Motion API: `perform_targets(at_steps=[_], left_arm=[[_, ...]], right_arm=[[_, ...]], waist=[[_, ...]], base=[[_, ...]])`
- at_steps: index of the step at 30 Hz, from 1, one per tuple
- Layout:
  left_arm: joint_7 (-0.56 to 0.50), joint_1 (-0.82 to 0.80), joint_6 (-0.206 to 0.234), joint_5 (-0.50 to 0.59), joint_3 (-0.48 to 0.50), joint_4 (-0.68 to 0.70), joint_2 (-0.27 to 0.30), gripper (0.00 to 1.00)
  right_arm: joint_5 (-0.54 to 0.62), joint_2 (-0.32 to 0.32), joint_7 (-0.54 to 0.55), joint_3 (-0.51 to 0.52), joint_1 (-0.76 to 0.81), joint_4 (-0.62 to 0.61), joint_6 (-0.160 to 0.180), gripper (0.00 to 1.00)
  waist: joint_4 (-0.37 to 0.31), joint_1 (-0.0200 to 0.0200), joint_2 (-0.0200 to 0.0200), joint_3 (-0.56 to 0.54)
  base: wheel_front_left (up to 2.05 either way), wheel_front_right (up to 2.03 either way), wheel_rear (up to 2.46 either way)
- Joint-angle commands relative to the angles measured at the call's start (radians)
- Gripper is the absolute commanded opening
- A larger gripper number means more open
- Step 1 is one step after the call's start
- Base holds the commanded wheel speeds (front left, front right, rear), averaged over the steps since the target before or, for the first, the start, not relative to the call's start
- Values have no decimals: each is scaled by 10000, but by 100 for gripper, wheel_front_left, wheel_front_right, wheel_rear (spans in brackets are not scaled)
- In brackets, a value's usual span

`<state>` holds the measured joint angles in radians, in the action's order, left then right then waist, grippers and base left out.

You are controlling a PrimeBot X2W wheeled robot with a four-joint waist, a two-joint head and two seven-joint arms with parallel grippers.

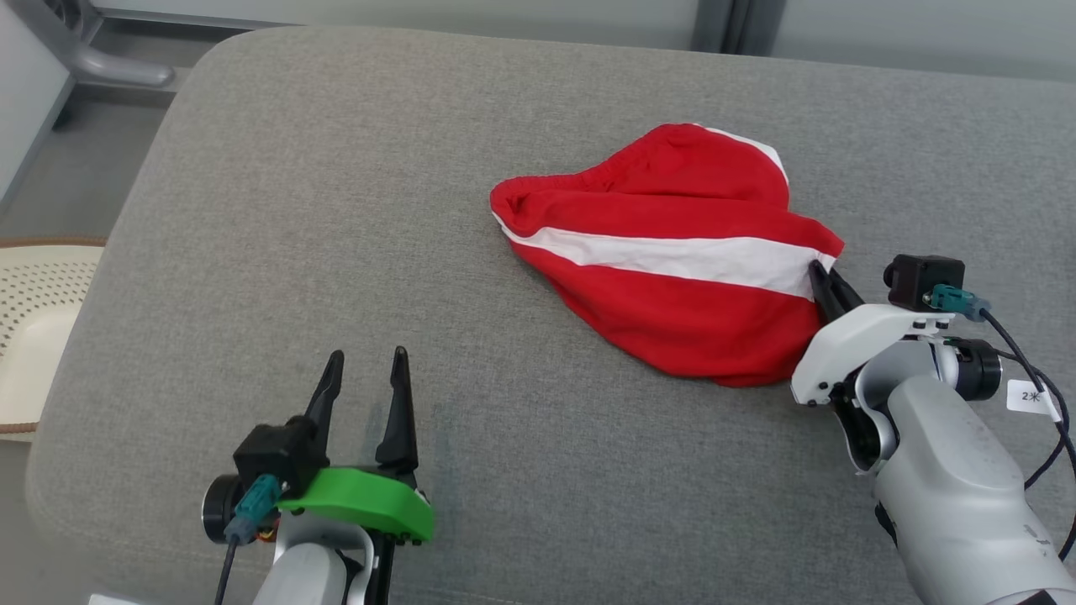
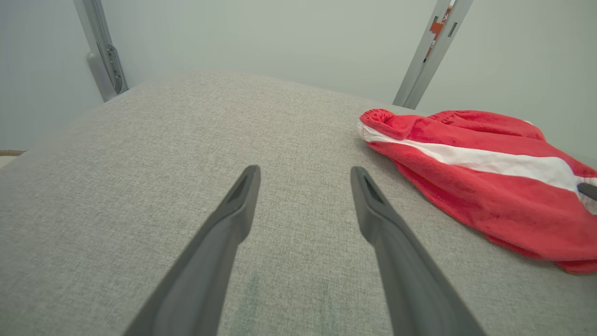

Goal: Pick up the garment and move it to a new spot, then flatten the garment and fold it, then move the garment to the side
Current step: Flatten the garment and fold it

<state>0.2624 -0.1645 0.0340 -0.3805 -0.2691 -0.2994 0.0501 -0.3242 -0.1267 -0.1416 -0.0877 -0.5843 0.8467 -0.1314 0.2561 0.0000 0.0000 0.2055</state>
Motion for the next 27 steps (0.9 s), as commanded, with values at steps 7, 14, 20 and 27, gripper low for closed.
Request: perform_targets(at_steps=[7,14,20,27], left_arm=[[-11,-1493,-642,-20,-449,-1016,10,100],[-1113,-3598,-1372,318,-1510,-2812,438,100],[-1526,-4910,-1576,437,-2046,-4421,752,100],[-936,-5675,-1641,268,-2656,-5513,620,100]], right_arm=[[-179,-735,-395,-494,-36,-273,17,0],[-467,-1050,-263,-1312,-229,-807,17,0],[-632,-1332,-367,-1445,-449,-913,17,0],[-747,-1378,-440,-1583,-590,-918,17,0]], waist=[[-666,0,0,70],[-1196,0,0,339],[-1638,0,0,628],[-1923,0,0,796]], base=[[0,0,0],[0,0,0],[0,0,0],[0,0,0]])
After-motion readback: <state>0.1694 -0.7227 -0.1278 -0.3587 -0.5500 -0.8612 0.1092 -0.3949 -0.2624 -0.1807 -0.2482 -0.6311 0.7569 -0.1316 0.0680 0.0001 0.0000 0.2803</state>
